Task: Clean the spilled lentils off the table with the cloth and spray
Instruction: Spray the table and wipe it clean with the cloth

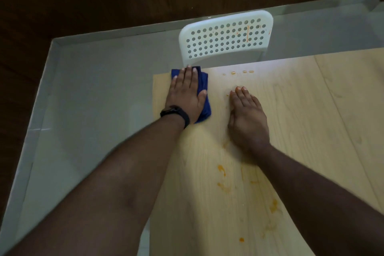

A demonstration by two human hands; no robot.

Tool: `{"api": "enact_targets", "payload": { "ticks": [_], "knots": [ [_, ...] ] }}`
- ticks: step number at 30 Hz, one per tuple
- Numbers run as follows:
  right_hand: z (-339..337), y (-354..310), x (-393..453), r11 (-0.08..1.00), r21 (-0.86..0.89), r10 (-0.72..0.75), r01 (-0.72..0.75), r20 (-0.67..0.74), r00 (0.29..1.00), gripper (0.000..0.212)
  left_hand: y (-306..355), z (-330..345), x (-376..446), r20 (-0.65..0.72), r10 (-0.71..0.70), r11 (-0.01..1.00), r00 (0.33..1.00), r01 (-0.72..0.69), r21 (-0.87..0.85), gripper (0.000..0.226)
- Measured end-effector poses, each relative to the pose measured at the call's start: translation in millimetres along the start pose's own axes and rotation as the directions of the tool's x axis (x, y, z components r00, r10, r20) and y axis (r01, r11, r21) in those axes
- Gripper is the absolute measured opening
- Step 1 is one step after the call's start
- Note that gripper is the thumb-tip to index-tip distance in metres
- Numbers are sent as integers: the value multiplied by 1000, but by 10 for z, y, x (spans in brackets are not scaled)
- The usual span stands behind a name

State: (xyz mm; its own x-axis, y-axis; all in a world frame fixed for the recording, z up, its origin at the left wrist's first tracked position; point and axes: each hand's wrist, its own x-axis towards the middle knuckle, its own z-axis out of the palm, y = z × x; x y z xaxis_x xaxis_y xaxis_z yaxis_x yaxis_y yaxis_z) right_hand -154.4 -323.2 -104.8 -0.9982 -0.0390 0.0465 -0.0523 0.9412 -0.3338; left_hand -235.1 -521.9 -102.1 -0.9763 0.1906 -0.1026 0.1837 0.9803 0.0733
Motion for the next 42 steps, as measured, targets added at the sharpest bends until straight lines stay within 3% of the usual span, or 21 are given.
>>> {"api": "enact_targets", "payload": {
  "ticks": [5,9,12,19,25,31,38,42],
  "knots": [
    [-55,7,-26,991,127,33,-28,-34,999,63,466,84,-287,0,97,995,995,-96,-37,73],
    [-129,14,-109,967,248,76,-63,-43,996,59,578,159,-1249,32,162,985,986,-160,-70,72],
    [-252,40,-389,955,290,68,-67,8,998,65,430,196,-1847,48,129,989,990,-125,-78,73],
    [-410,384,-1605,994,52,-102,94,154,983,64,543,119,-1484,29,-96,994,995,97,-47,73],
    [-289,441,-1914,993,4,-114,114,96,989,59,1185,321,-2178,30,20,998,999,-18,-56,73],
    [-387,396,-1948,993,19,-121,119,109,987,57,939,353,-3373,51,16,996,999,-11,-89,73],
    [-320,385,-1897,992,-42,-114,118,96,989,60,1138,359,-2807,-3,-190,980,982,190,-57,78],
    [-310,387,-1939,991,-59,-111,116,82,990,60,1557,505,-3356,4,-41,996,999,41,-81,75]
  ]
}}
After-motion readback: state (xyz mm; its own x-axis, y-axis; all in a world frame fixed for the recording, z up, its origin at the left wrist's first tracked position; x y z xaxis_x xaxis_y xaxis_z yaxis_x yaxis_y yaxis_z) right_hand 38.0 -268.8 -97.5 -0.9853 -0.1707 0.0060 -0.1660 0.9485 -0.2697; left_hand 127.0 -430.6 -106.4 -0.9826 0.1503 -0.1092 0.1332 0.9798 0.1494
